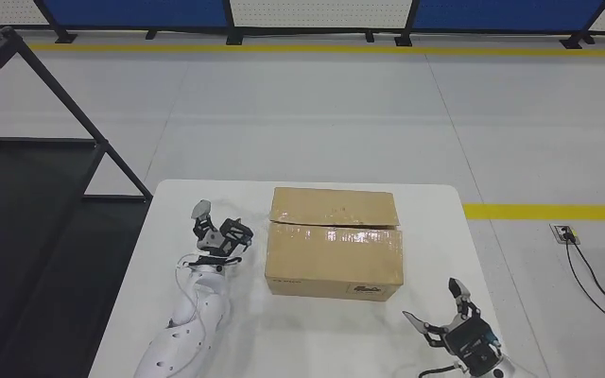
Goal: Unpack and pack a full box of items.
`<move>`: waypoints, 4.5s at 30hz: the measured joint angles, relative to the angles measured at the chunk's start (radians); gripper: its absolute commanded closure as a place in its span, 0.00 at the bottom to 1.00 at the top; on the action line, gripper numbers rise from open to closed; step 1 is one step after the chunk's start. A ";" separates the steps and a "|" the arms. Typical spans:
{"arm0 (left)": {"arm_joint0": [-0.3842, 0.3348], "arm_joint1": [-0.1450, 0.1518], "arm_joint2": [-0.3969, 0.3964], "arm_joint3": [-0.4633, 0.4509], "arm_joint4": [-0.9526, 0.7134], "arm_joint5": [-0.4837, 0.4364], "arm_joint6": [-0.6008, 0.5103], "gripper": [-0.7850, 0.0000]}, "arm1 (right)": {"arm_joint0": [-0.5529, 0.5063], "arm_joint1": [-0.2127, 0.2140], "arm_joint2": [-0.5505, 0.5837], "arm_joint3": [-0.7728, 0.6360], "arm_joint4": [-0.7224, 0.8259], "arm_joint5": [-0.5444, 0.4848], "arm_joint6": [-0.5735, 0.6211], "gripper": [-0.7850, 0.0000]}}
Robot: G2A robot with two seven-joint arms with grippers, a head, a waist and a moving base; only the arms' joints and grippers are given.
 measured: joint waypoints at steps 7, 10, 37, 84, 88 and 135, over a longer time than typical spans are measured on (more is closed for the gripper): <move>0.000 0.000 0.013 0.003 0.032 -0.125 0.023 0.00 | -0.002 0.001 -0.002 0.001 -0.004 0.001 -0.007 0.00; -0.022 -0.004 0.025 0.023 0.048 -0.151 0.023 0.00 | -0.011 0.002 0.003 0.000 -0.003 0.004 -0.015 0.00; 0.012 -0.023 -0.049 -0.050 0.042 0.076 0.020 0.00 | -0.044 0.004 0.014 0.004 0.006 0.012 -0.039 0.00; 0.309 -0.023 -0.252 -0.428 0.090 0.131 -0.198 0.00 | 0.061 0.012 -0.035 -0.010 -0.023 -0.038 0.050 0.00; 0.282 -0.024 -0.266 -0.368 0.098 0.099 -0.210 0.00 | 0.064 0.013 -0.035 -0.004 -0.021 -0.038 0.050 0.00; 0.156 -0.050 -0.383 -0.061 0.083 0.208 -0.362 0.00 | 0.098 0.020 -0.068 -0.009 -0.025 -0.043 0.099 0.00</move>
